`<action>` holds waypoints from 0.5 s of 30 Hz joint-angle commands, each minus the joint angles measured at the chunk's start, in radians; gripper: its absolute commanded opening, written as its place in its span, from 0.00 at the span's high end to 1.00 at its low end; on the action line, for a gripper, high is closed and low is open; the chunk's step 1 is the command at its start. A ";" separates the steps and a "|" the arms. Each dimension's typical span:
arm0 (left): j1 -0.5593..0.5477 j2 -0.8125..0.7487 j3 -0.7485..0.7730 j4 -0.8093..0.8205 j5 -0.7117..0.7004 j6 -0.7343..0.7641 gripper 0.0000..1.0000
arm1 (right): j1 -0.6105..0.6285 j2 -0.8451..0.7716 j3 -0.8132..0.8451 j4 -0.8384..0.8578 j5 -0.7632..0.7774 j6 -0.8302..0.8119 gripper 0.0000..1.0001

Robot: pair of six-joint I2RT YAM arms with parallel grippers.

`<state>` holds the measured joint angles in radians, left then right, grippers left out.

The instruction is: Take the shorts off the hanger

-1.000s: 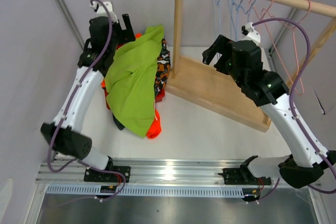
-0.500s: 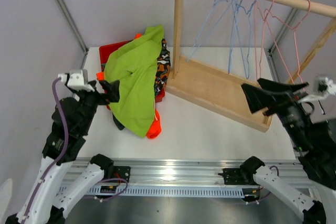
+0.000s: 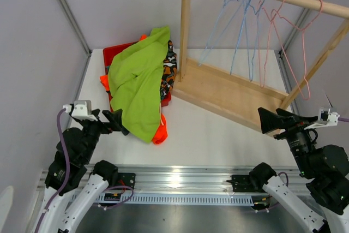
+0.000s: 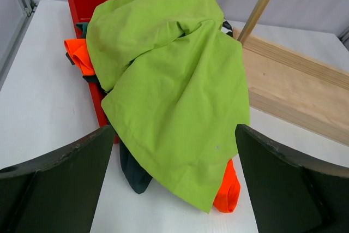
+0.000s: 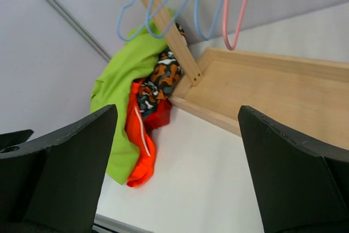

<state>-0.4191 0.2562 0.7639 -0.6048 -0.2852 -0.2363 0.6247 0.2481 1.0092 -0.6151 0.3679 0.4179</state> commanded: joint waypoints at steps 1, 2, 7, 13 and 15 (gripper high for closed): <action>-0.006 -0.008 -0.015 0.010 0.007 -0.015 0.01 | 0.003 -0.024 -0.003 -0.090 0.080 -0.008 0.01; -0.006 -0.006 -0.018 0.017 0.012 -0.012 0.01 | 0.003 -0.029 -0.012 -0.112 0.100 -0.010 0.01; -0.006 0.012 -0.024 0.022 0.040 -0.011 0.01 | 0.003 -0.058 -0.052 -0.152 0.137 -0.019 0.01; -0.006 -0.001 -0.025 0.022 0.043 -0.008 0.01 | 0.004 -0.061 -0.076 -0.141 0.094 -0.034 0.01; -0.006 -0.008 -0.025 0.025 0.041 -0.009 0.01 | 0.003 -0.064 -0.080 -0.137 0.080 -0.031 0.01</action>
<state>-0.4191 0.2550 0.7464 -0.6083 -0.2581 -0.2363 0.6247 0.1921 0.9321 -0.7700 0.4625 0.4061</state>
